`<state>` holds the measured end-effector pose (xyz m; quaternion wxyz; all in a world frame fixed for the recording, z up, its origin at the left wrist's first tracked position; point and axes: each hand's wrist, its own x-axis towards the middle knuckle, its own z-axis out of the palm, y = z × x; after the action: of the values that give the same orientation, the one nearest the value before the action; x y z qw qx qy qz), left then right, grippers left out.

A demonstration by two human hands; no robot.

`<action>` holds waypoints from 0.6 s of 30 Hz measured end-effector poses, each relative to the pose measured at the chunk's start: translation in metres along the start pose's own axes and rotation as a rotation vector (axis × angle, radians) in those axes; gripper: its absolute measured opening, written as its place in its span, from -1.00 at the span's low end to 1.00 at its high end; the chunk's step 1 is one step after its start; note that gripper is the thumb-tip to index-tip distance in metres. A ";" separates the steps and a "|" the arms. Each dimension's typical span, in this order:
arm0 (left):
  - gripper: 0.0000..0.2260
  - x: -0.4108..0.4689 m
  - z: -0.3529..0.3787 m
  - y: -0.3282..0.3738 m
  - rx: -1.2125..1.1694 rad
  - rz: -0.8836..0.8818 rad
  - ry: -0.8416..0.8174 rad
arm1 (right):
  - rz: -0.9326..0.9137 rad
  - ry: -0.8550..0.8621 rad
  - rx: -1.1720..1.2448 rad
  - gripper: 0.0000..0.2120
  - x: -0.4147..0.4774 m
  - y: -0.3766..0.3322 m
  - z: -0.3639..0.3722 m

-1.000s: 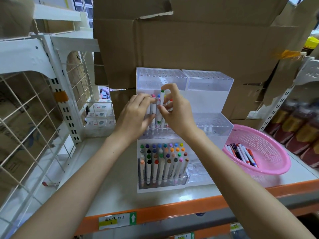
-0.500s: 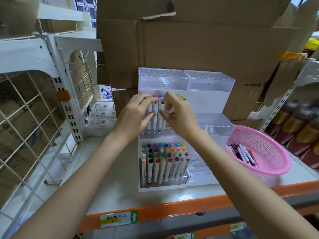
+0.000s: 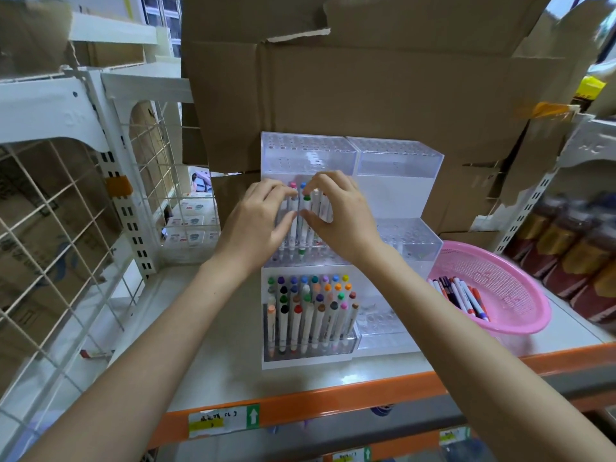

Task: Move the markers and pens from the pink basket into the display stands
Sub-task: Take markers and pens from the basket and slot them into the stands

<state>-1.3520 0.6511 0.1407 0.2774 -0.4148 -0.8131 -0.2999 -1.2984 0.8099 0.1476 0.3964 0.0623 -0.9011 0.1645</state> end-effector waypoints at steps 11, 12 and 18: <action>-0.58 0.024 0.048 0.083 0.154 0.133 -0.077 | 0.179 -0.072 -0.117 -0.47 -0.046 0.064 -0.061; -0.54 0.023 0.052 0.088 0.165 0.133 -0.120 | 0.195 -0.083 -0.145 -0.45 -0.052 0.071 -0.066; -0.54 0.035 0.119 0.152 0.116 0.218 -0.243 | 0.377 -0.160 -0.292 -0.45 -0.101 0.138 -0.123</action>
<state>-1.2661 0.8270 0.1249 0.2316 -0.5170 -0.8067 -0.1681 -1.1783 0.9800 0.1166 0.2909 -0.1519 -0.9395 0.0982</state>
